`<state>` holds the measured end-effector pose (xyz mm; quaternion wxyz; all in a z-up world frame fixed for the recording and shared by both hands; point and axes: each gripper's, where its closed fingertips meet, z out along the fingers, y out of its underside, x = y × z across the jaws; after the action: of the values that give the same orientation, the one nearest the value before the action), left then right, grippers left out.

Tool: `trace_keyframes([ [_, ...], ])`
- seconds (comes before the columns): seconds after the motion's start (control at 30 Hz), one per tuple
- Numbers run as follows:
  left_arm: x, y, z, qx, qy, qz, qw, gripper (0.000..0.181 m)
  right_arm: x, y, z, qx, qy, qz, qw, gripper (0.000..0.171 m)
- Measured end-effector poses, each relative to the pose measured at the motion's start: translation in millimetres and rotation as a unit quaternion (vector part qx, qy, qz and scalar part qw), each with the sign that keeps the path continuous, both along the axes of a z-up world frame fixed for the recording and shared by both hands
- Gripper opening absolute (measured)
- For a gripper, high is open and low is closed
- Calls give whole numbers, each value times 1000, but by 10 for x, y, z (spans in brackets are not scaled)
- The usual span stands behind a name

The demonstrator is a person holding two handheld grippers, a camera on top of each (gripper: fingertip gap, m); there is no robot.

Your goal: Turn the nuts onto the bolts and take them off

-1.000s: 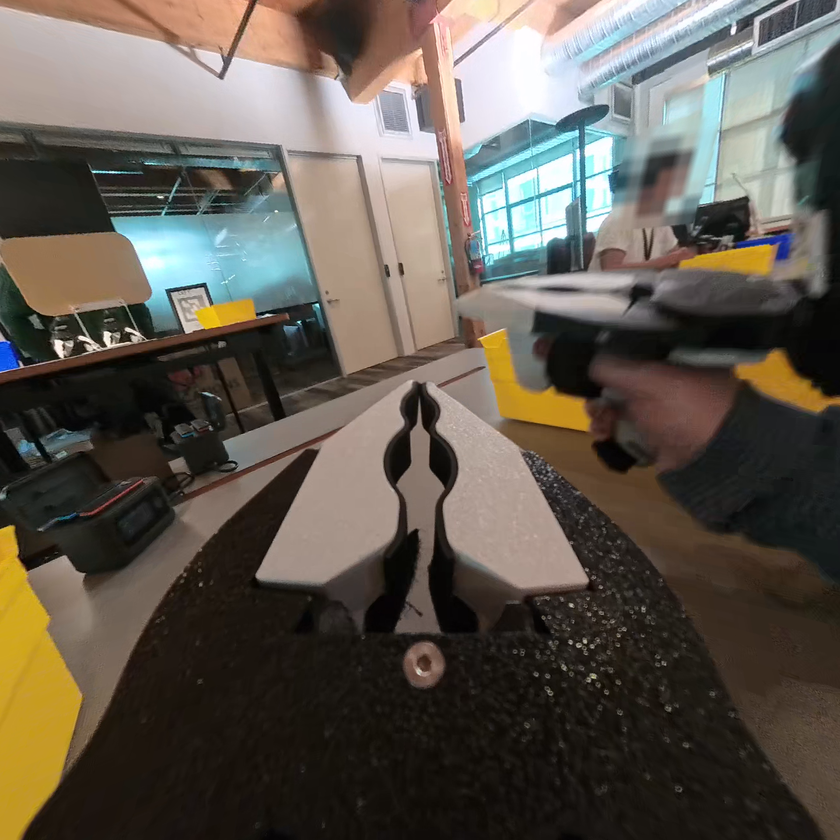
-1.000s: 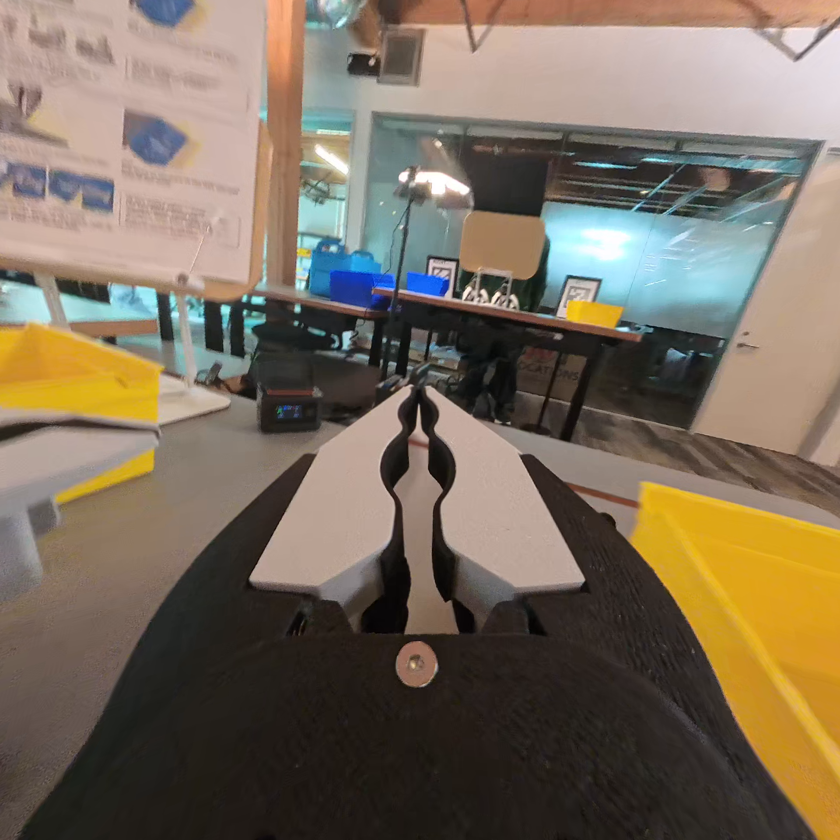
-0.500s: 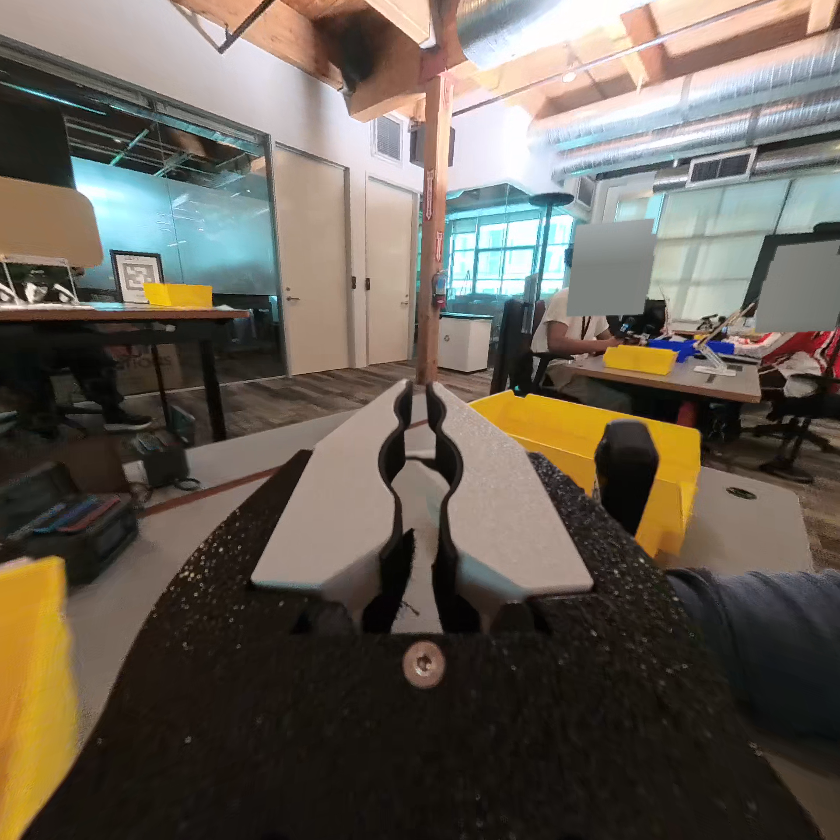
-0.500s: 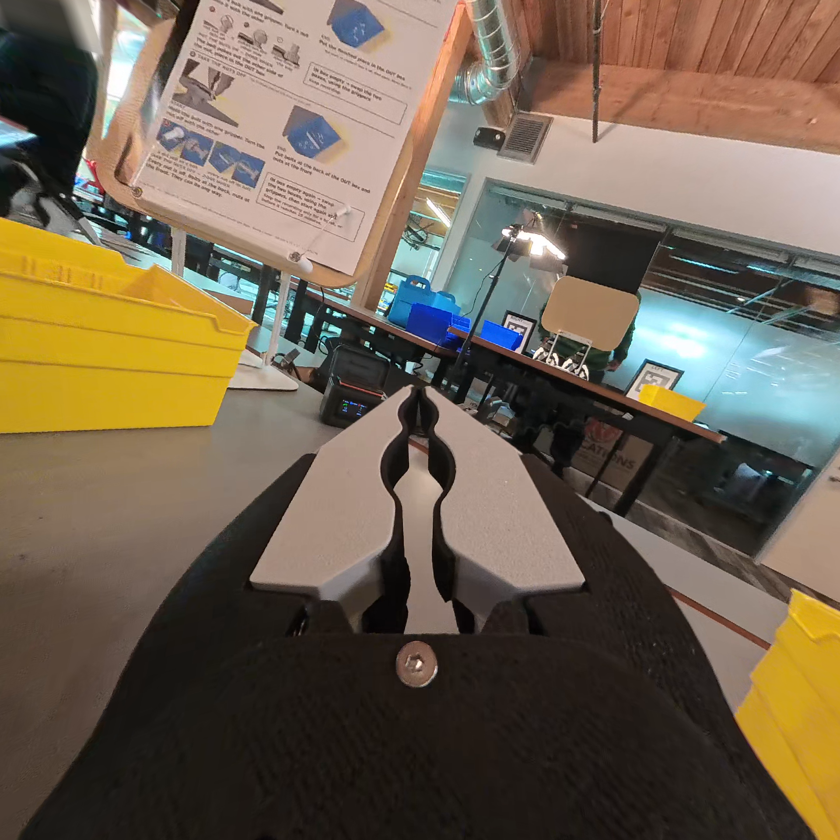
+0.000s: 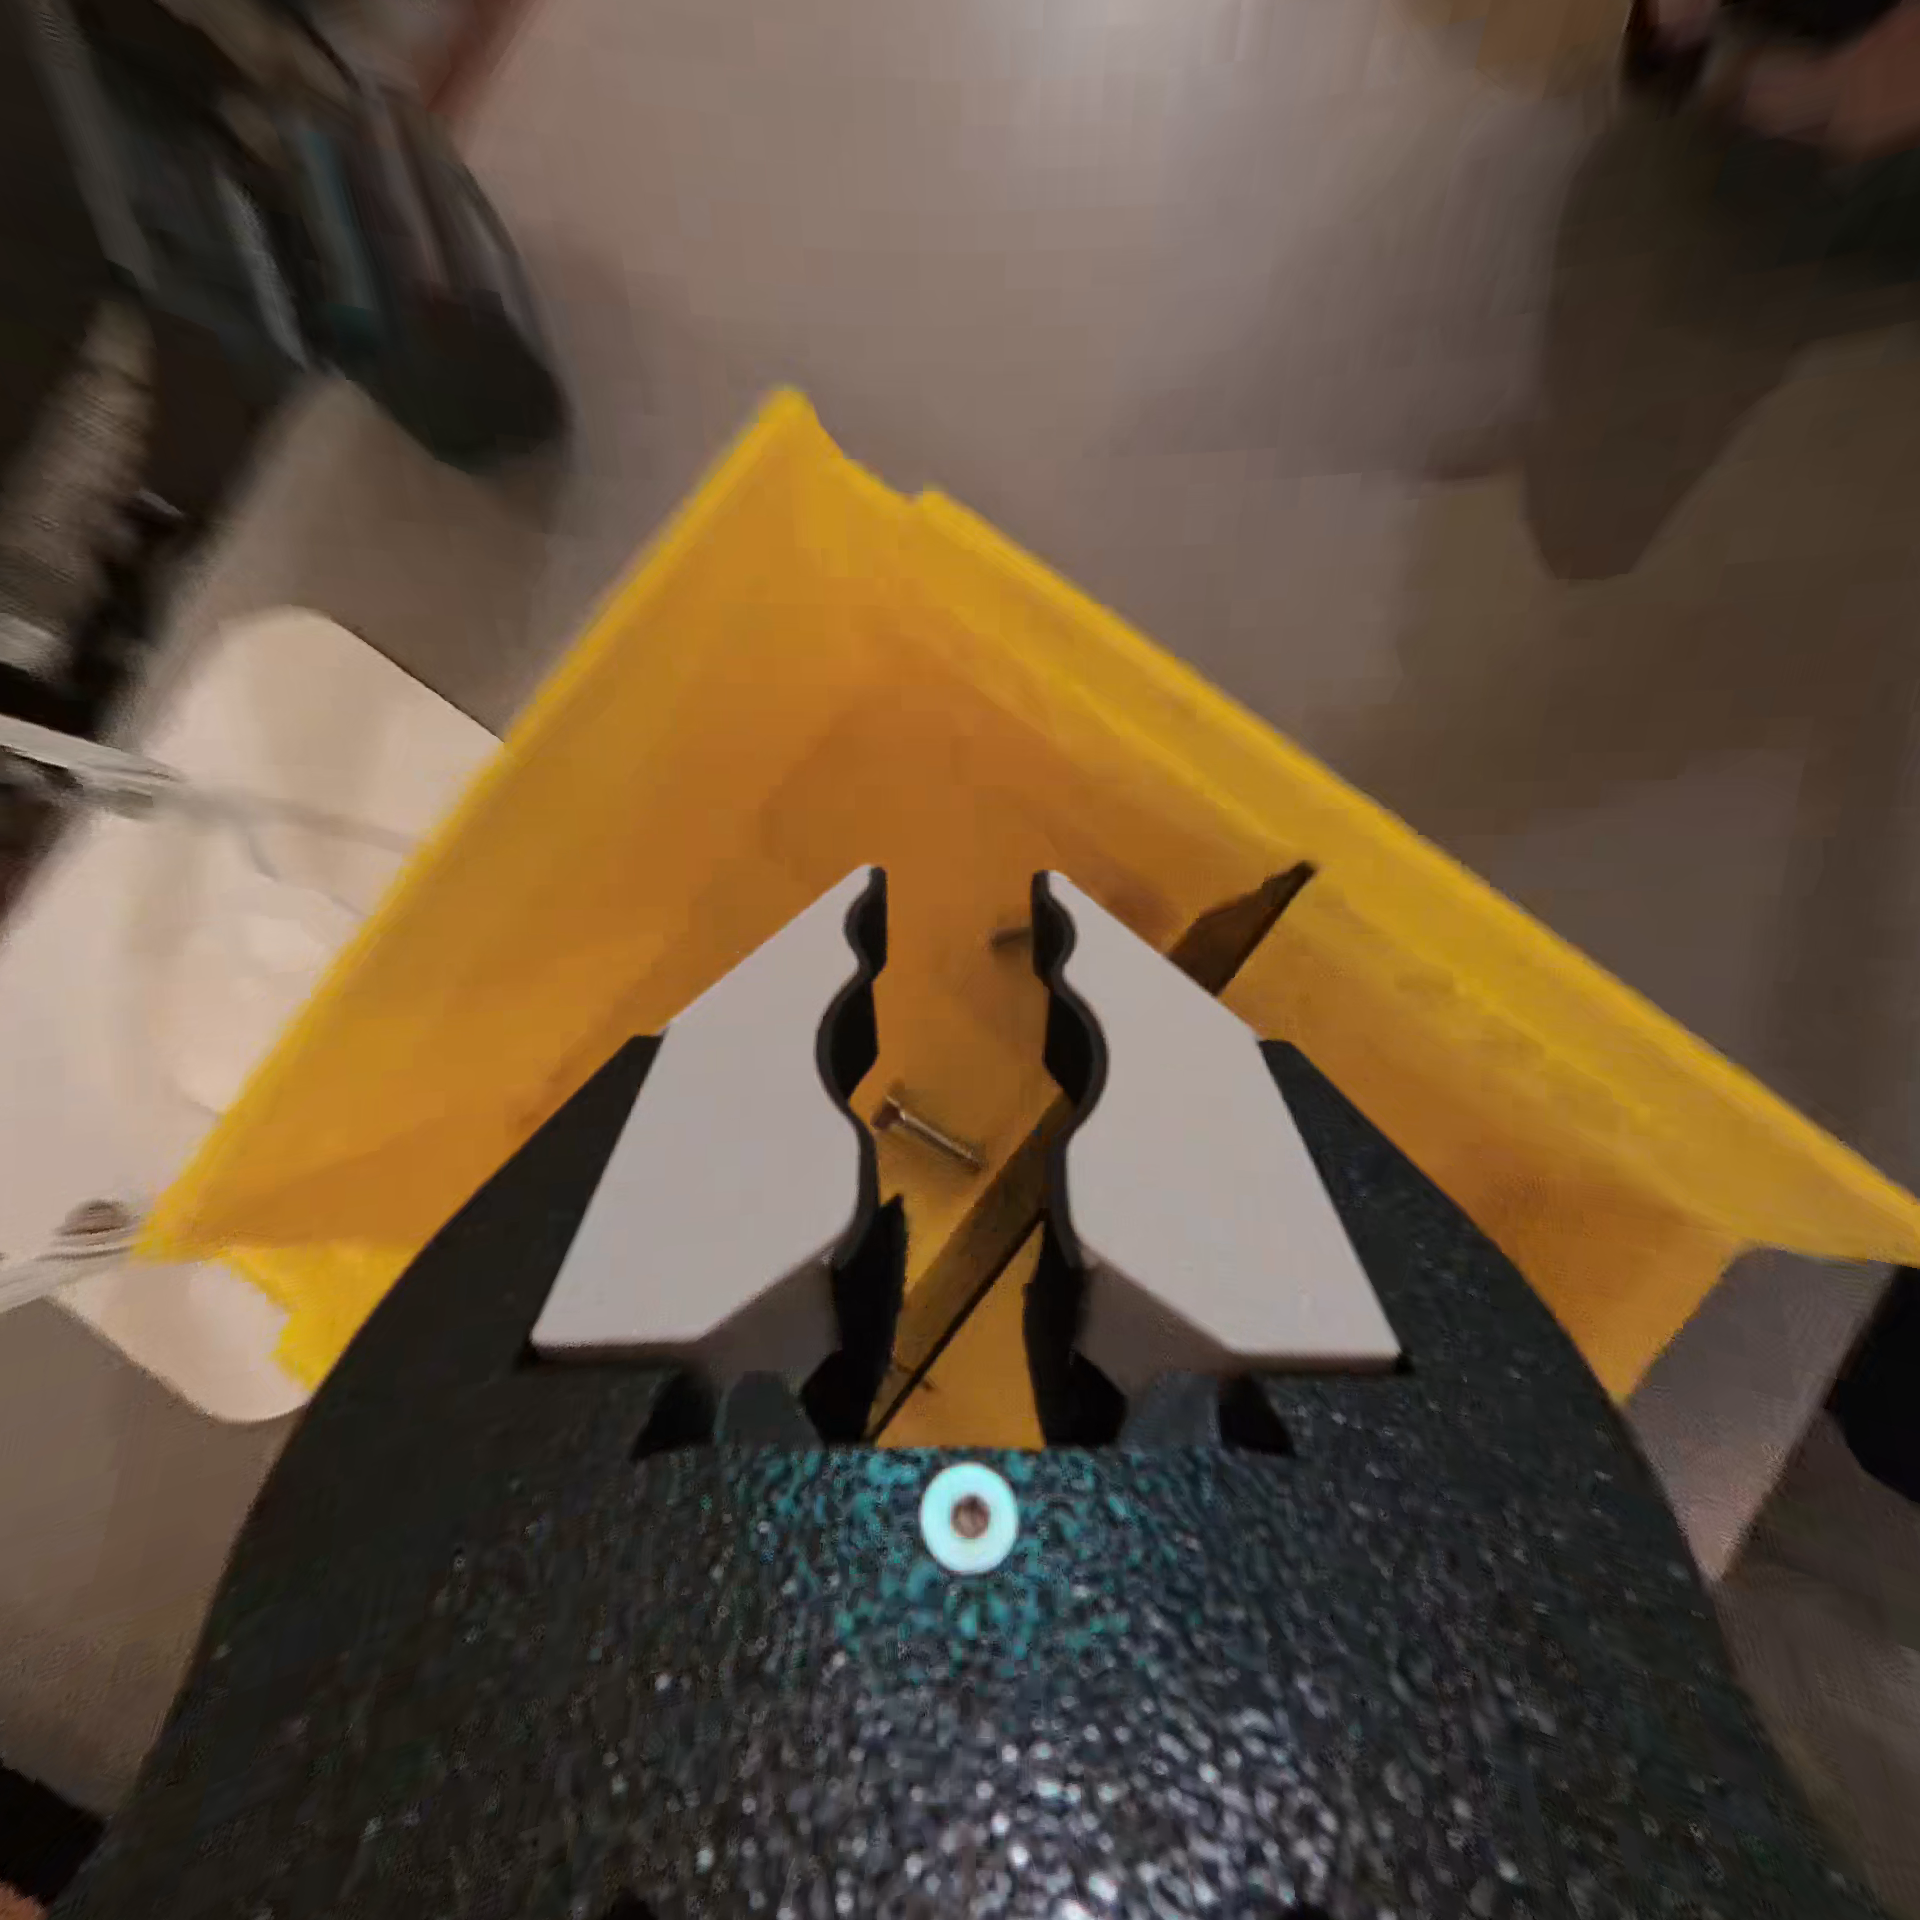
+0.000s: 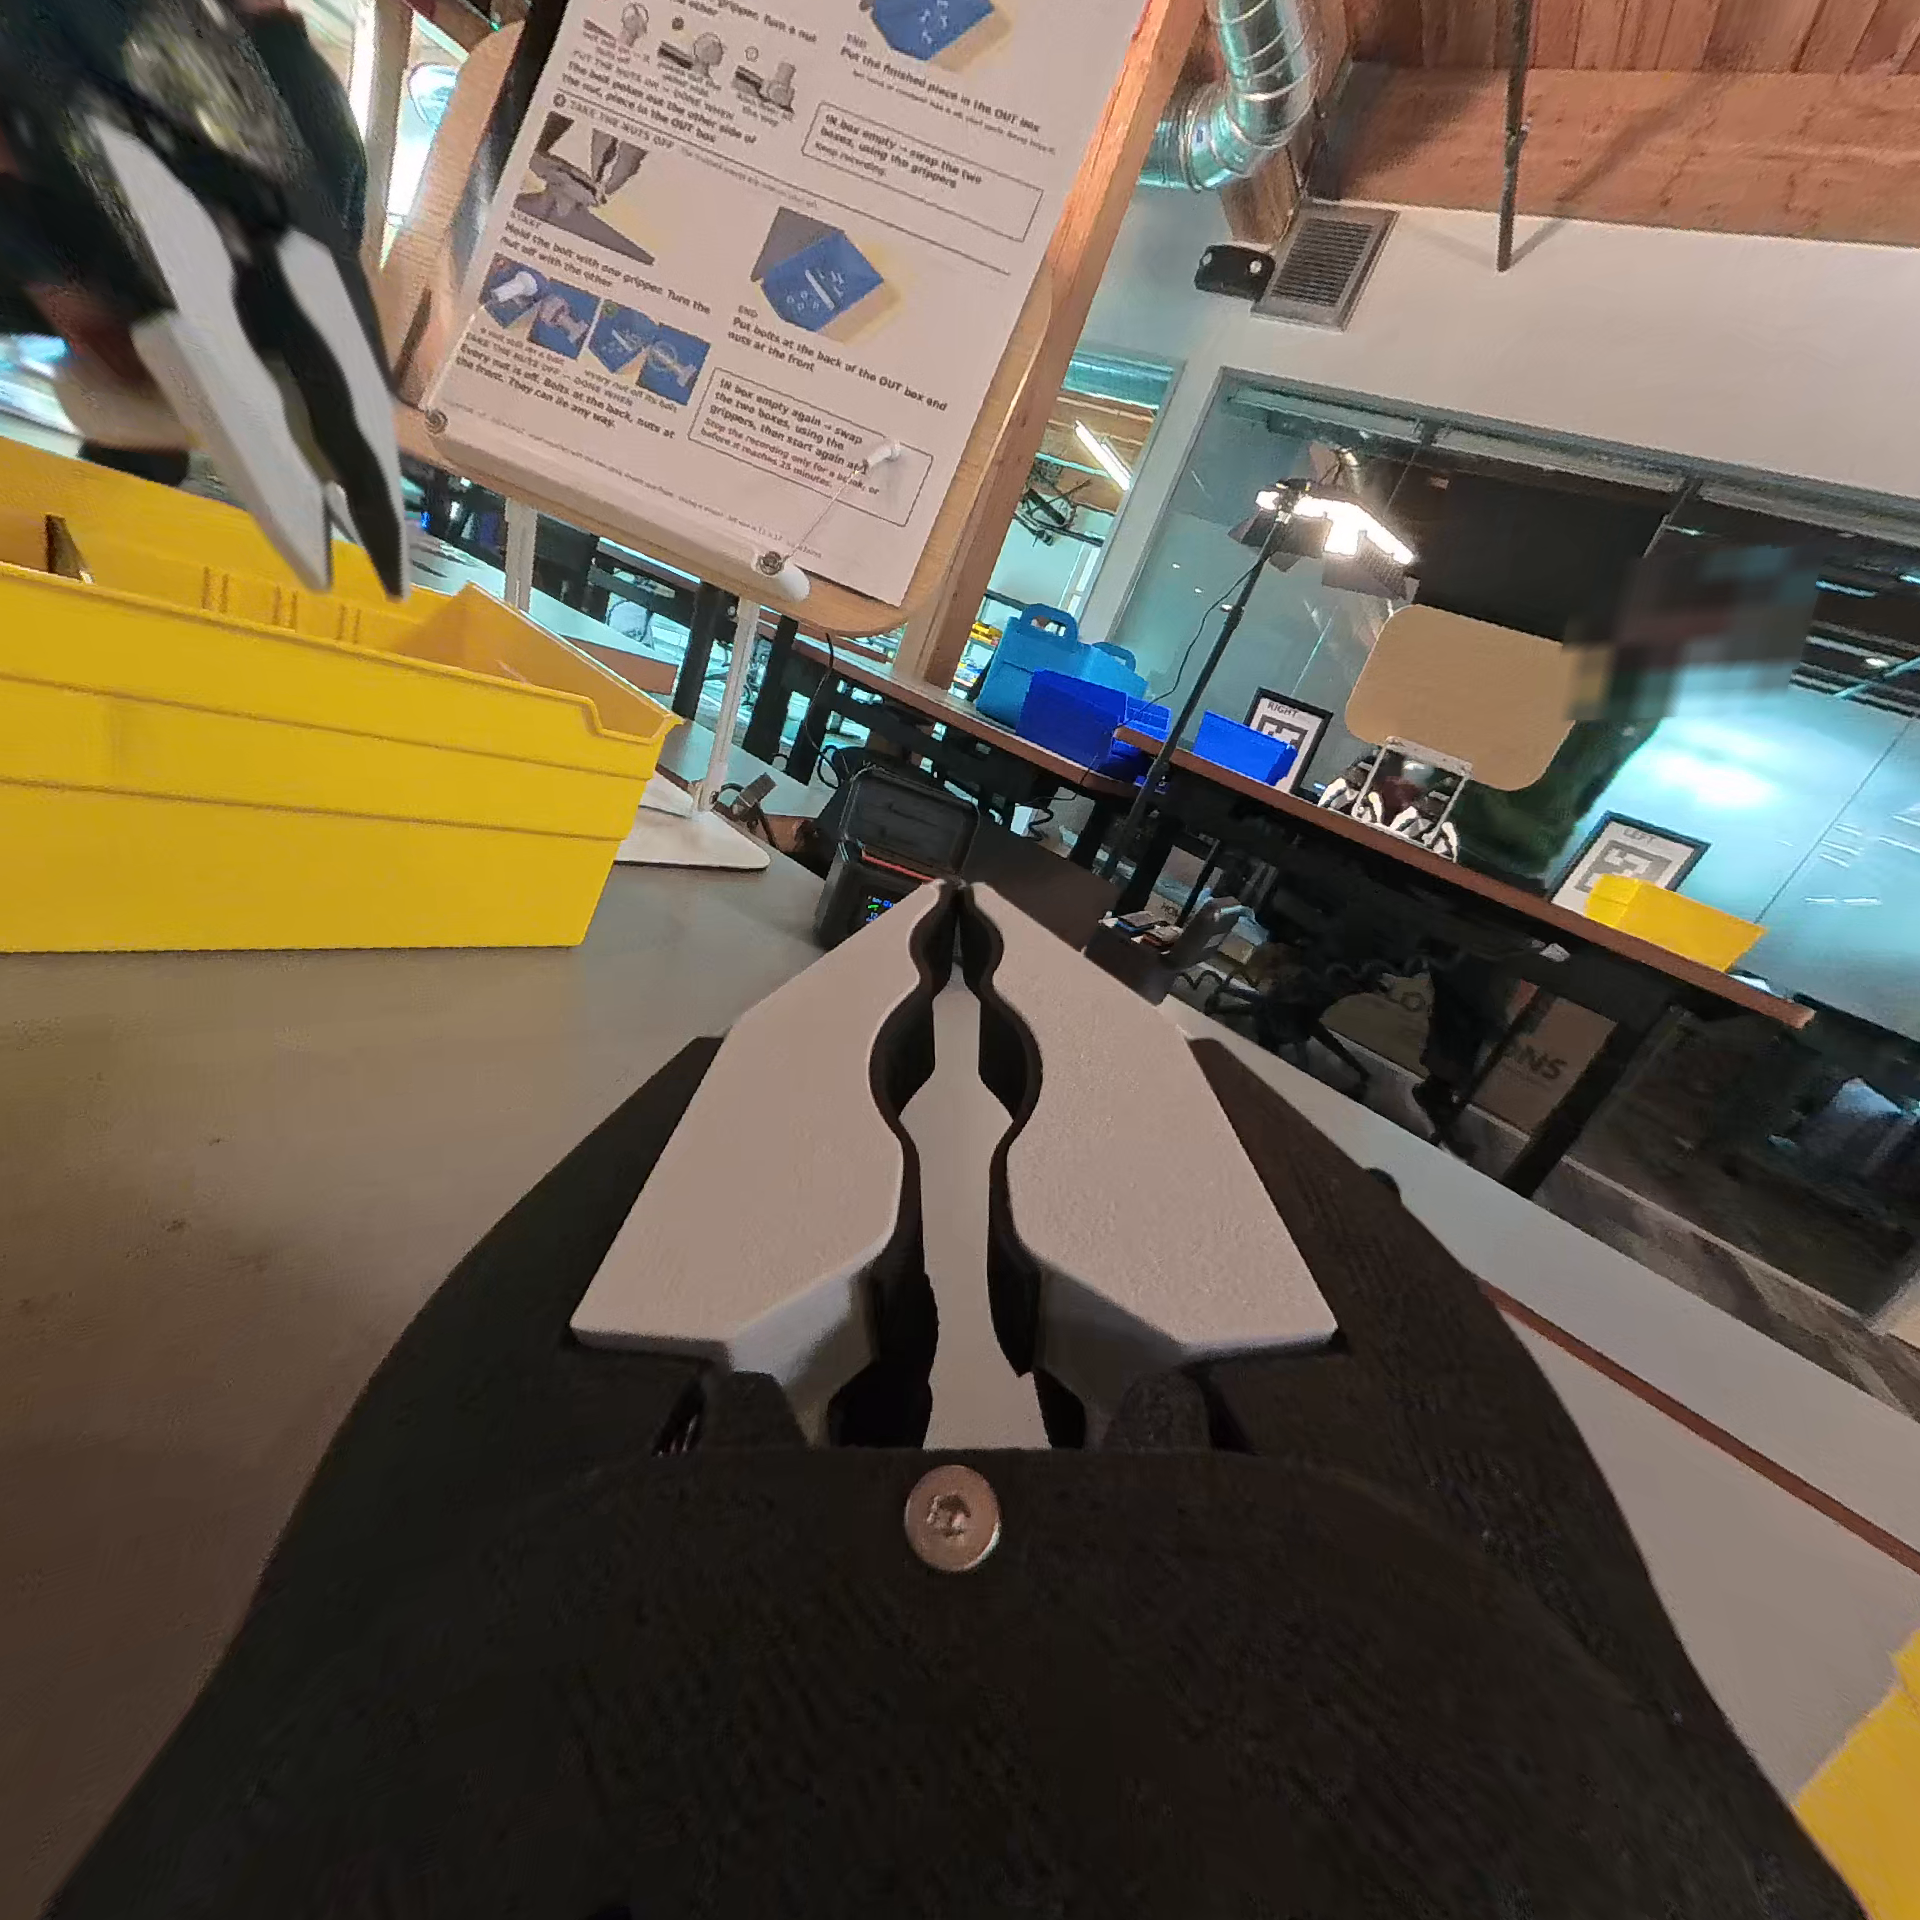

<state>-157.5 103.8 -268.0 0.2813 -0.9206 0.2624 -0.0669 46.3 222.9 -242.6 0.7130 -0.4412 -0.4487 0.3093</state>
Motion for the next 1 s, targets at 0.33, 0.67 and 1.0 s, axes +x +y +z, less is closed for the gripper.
trace_keyframes([
  [0.33, -48, -191, -666, -169, 49, -180, 968, 37, -3, -68, -39, -4, -12, 15, 1000, 0],
  [0.67, 67, -206, -889, -202, 98, -302, 926, 27, -55, -36, -92, -12, -26, 15, 999, 0],
  [1.0, 80, -145, -995, -166, 172, -326, 915, 11, -55, -19, -93, -18, -23, 14, 999, 0],
])
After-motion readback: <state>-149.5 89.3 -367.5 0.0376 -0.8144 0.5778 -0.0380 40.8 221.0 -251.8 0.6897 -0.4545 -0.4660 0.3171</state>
